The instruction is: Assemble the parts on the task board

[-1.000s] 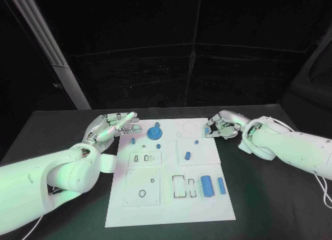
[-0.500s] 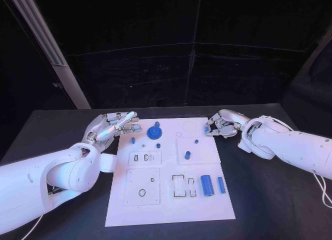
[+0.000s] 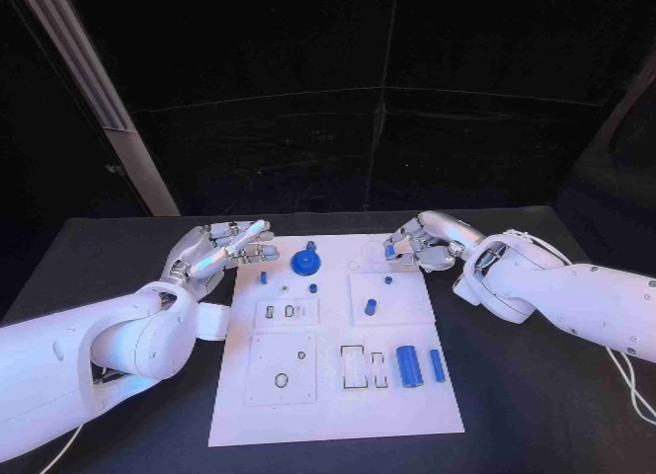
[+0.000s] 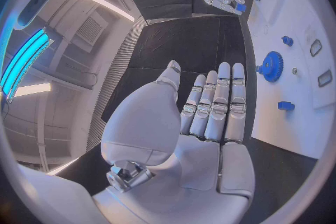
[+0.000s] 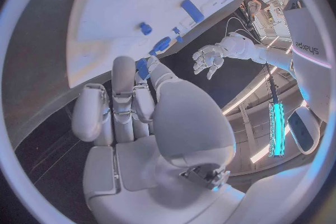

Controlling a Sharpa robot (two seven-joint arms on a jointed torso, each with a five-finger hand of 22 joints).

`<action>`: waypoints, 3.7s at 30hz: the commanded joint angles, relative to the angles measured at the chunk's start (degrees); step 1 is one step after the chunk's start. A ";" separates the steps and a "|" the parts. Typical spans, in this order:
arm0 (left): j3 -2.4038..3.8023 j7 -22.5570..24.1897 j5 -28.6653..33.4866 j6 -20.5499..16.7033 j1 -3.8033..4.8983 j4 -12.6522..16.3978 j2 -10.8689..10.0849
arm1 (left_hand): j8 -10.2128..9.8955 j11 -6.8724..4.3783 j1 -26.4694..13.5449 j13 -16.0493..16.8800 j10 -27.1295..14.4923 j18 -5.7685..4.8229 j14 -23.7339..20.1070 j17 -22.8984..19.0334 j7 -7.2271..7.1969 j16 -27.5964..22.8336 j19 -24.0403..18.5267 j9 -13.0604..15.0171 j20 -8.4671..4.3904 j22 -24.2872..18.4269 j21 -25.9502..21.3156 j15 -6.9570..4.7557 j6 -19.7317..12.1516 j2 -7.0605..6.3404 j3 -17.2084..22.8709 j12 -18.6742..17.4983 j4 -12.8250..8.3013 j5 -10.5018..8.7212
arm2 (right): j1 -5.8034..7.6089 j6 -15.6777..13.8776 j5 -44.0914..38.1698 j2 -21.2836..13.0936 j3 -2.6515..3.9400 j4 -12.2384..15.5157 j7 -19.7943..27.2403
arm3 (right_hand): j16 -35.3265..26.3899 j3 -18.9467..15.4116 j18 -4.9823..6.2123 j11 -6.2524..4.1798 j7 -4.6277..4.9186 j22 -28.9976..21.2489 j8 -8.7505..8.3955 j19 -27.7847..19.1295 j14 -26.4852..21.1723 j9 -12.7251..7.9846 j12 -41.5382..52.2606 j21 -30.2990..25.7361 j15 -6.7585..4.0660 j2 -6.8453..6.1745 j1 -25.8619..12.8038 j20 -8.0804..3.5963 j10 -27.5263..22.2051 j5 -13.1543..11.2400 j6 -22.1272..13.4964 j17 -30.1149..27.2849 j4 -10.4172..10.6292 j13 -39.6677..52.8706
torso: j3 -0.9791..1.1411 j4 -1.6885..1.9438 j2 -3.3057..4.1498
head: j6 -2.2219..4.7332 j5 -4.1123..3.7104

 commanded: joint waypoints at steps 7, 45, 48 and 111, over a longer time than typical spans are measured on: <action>0.04 0.10 -0.35 0.73 0.31 -0.39 0.02 | -0.20 0.11 -0.09 0.00 0.27 0.82 0.24 0.03 0.17 -0.10 0.41 -0.03 -0.02 -0.09 0.01 0.18 0.24 0.64 -0.14 -0.30 -0.18 0.04 | 0.54 -0.76 -5.10 6.27 0.02 5.37 -13.04 | -0.42 0.55 -0.99 -1.06 -0.35 -0.34 -0.21 -0.29 -0.05 -0.03 -0.60 0.02 -0.40 0.69 -0.34 -0.31 0.58 -0.36 0.95 0.03 -0.01 -0.19 | -0.45 0.31 -0.71 | -1.12 1.31; 0.05 0.17 0.61 0.75 0.97 -1.93 1.04 | -0.27 0.11 -0.15 -0.01 0.30 0.80 0.20 0.01 0.17 -0.21 0.41 -0.04 -0.02 -0.14 -0.04 0.20 0.26 0.66 -0.24 -0.37 -0.18 0.04 | -0.39 7.16 -20.19 19.35 -3.26 2.32 -17.88 | -0.70 0.80 -0.87 -1.38 -0.78 -0.99 -0.07 -0.51 -0.15 0.01 -1.64 -0.36 -0.60 -1.05 -2.78 -0.46 0.08 2.23 2.31 -0.02 0.45 -0.86 | -0.46 0.37 -0.86 | -3.30 3.99; 0.05 0.13 0.61 0.78 0.97 -1.96 1.11 | -0.27 0.11 -0.15 -0.01 0.30 0.80 0.20 0.01 0.17 -0.21 0.41 -0.04 -0.02 -0.14 -0.04 0.20 0.26 0.66 -0.24 -0.37 -0.18 0.04 | -0.44 7.99 -20.47 19.48 -3.29 2.15 -17.89 | -0.70 0.81 -0.86 -1.38 -0.79 -1.00 -0.07 -0.51 -0.15 0.01 -1.65 -0.37 -0.61 -1.08 -2.84 -0.47 0.08 2.27 2.33 -0.02 0.46 -0.86 | -0.48 0.37 -0.87 | -3.40 4.03; 0.04 -0.95 0.52 1.41 0.95 -2.58 1.51 | -0.52 0.10 -0.16 -0.02 0.30 0.80 0.67 0.07 0.11 -0.25 0.77 -0.07 -0.08 -0.22 -0.04 0.11 0.27 0.70 -0.50 -0.67 -0.30 0.04 | -1.03 -2.70 -23.56 18.07 -3.42 4.24 -16.93 | -2.80 -8.10 -0.57 0.71 1.51 -2.93 -2.61 -1.10 -0.41 -0.87 -9.74 -1.76 0.98 -9.12 -11.05 0.91 -4.91 5.23 -6.56 -0.10 7.51 -7.78 | -0.39 0.33 -0.94 | -3.68 3.85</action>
